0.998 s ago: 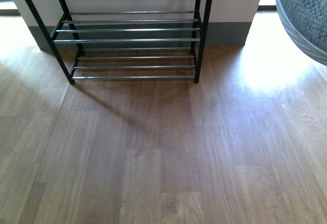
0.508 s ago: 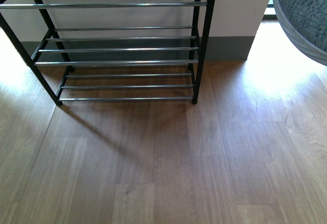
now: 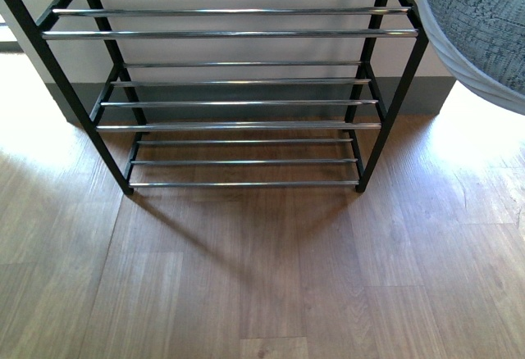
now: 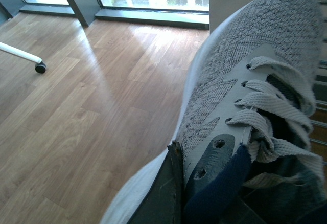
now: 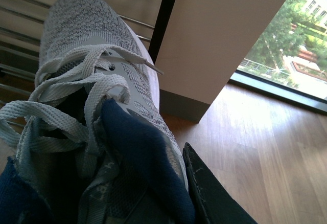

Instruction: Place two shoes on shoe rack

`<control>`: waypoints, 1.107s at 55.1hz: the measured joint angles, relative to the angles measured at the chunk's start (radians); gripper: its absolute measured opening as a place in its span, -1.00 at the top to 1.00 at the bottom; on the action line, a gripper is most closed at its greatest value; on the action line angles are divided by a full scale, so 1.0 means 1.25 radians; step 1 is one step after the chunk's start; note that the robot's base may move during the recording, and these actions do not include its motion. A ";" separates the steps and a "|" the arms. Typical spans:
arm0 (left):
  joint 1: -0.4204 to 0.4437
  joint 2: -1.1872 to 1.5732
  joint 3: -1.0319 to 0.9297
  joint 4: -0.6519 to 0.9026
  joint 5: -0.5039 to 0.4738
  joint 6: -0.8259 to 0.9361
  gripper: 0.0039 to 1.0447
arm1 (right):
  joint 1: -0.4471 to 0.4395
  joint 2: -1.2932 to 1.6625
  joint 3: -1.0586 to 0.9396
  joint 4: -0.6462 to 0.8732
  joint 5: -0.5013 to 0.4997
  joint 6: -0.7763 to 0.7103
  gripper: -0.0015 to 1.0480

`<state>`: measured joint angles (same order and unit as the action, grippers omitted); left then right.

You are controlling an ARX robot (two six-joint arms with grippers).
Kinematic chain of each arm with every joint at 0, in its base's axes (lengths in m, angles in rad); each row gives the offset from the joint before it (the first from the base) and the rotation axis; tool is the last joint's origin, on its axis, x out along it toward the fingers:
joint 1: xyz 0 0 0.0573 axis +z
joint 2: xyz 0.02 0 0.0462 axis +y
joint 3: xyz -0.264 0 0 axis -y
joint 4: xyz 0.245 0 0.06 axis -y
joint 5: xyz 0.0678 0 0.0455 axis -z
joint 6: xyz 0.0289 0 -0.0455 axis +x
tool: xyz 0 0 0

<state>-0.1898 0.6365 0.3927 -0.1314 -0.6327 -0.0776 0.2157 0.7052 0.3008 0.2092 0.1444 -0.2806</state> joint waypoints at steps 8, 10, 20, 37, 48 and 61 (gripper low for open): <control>0.000 0.000 0.000 0.000 0.002 0.001 0.98 | 0.000 0.000 0.000 0.000 0.009 0.000 0.97; 0.000 0.000 0.000 0.000 0.004 0.001 0.98 | 0.000 0.000 0.000 0.000 0.013 0.000 0.97; -0.001 0.000 0.000 0.000 0.009 0.001 0.98 | -0.002 0.000 0.000 0.000 0.015 0.000 0.97; -0.001 0.000 0.000 0.000 0.007 0.002 0.98 | -0.002 0.000 0.000 0.000 0.015 0.000 0.97; -0.001 0.000 0.000 0.000 0.006 0.002 0.98 | -0.002 0.000 0.000 0.000 0.016 0.000 0.97; -0.001 -0.002 0.000 0.000 0.004 0.002 0.98 | -0.002 -0.002 0.000 0.000 0.016 0.000 0.97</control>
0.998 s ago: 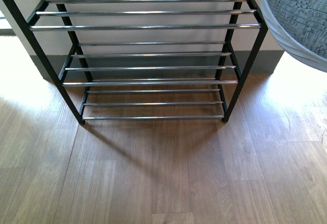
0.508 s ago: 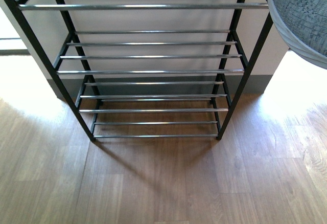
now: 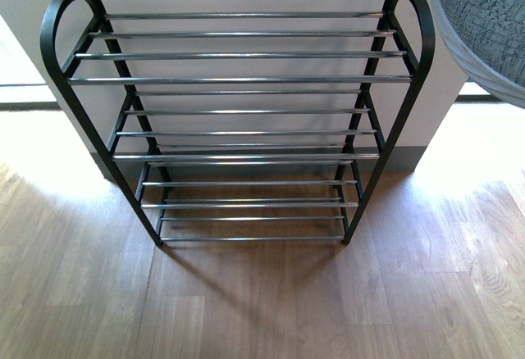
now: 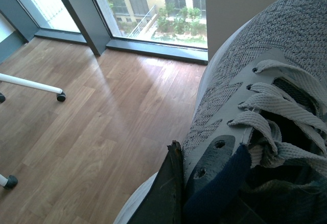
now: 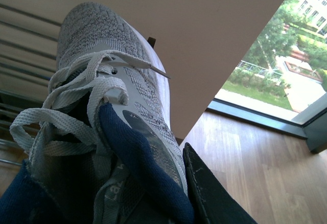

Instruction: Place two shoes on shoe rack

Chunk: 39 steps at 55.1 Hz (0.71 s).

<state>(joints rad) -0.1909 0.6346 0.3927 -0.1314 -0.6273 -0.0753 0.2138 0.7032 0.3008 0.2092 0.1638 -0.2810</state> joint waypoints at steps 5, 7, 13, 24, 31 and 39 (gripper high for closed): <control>0.000 0.000 0.000 0.000 0.000 0.000 0.98 | 0.000 0.000 0.000 0.000 -0.002 0.000 0.97; 0.000 0.000 0.000 0.000 0.000 0.000 0.98 | 0.000 0.000 0.000 0.000 -0.002 0.000 0.97; 0.000 0.000 0.000 0.000 0.001 0.000 0.98 | 0.000 0.003 -0.001 0.007 -0.012 0.006 0.97; 0.000 0.002 0.000 0.000 0.002 0.000 0.98 | 0.066 0.208 0.089 0.199 -0.013 0.181 0.97; 0.000 0.002 0.000 0.000 0.003 0.000 0.98 | 0.107 0.399 0.257 0.182 0.013 0.294 0.97; 0.000 0.002 0.000 0.000 0.002 0.000 0.98 | 0.133 0.588 0.426 0.128 0.040 0.406 0.97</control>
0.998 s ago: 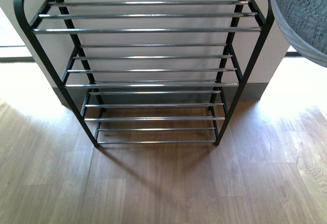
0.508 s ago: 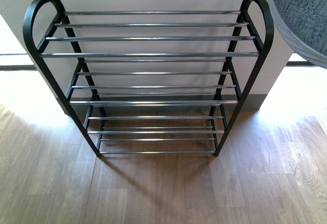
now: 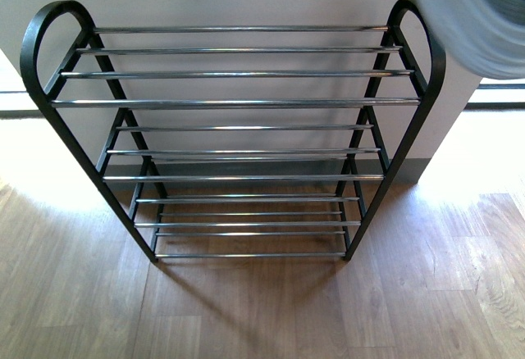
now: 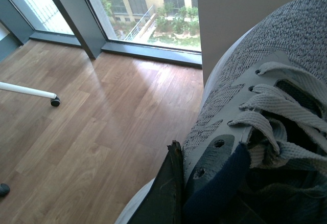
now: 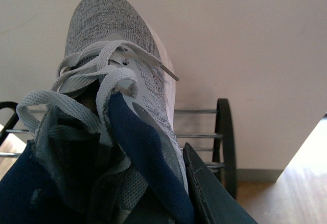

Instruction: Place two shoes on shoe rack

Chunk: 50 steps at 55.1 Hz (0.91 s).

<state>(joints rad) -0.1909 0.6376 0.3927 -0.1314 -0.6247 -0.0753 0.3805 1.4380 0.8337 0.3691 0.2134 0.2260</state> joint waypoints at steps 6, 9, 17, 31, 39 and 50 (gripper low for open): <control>0.000 0.000 0.000 0.000 -0.001 0.000 0.98 | 0.016 0.118 0.096 -0.034 0.031 0.053 0.97; 0.000 0.000 0.000 0.000 -0.002 0.000 0.98 | 0.019 0.160 0.129 -0.052 0.040 0.074 0.97; 0.000 0.000 0.000 0.000 -0.001 0.000 0.98 | 0.018 0.251 0.217 -0.121 0.083 0.150 0.97; 0.000 0.000 0.000 0.000 -0.001 0.000 0.98 | 0.011 0.363 0.336 -0.204 0.108 0.330 0.97; 0.000 0.000 0.000 0.000 -0.001 0.000 0.98 | 0.007 0.406 0.364 -0.242 0.079 0.431 0.97; 0.000 0.000 0.000 0.000 -0.001 0.000 0.98 | -0.009 0.464 0.365 -0.232 0.065 0.491 0.97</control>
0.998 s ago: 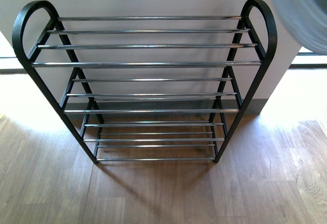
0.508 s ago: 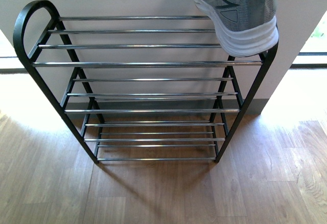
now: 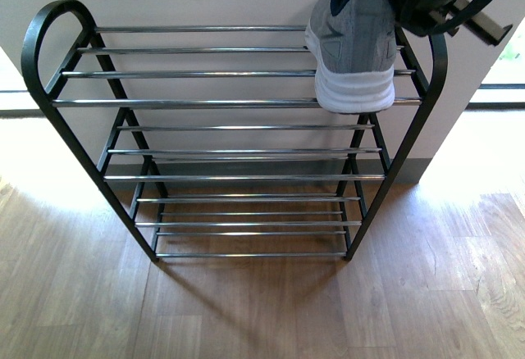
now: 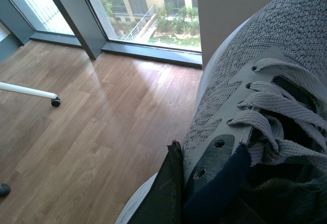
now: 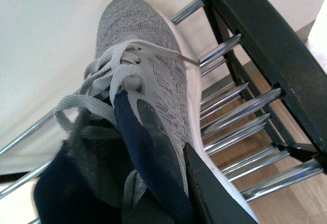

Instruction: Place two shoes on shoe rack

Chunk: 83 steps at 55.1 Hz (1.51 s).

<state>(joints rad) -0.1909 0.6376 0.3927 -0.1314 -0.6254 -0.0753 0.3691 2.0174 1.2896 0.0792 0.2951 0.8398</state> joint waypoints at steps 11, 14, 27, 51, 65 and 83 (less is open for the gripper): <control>0.000 0.000 0.000 0.000 0.000 0.000 0.98 | -0.057 0.024 0.001 0.015 -0.002 -0.017 0.97; 0.000 0.000 0.000 0.000 0.000 0.000 0.98 | -0.063 0.024 0.001 0.015 0.000 -0.024 0.97; 0.000 0.000 0.000 0.000 0.000 0.000 0.98 | -0.065 0.024 0.001 0.027 0.016 -0.046 0.97; 0.000 0.000 0.000 0.000 0.000 0.000 0.98 | -0.027 -0.211 -0.070 -0.069 -0.043 -0.125 -0.29; 0.000 0.000 0.000 0.000 0.000 0.000 0.98 | -0.057 -0.384 -0.317 0.348 -0.004 -0.486 -0.31; 0.000 0.000 0.000 0.000 0.000 0.000 0.98 | -0.140 -0.552 -0.654 0.621 -0.085 -0.652 0.66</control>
<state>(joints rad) -0.1909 0.6376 0.3927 -0.1314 -0.6254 -0.0753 0.1940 1.3273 0.4725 0.8558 0.1894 0.0246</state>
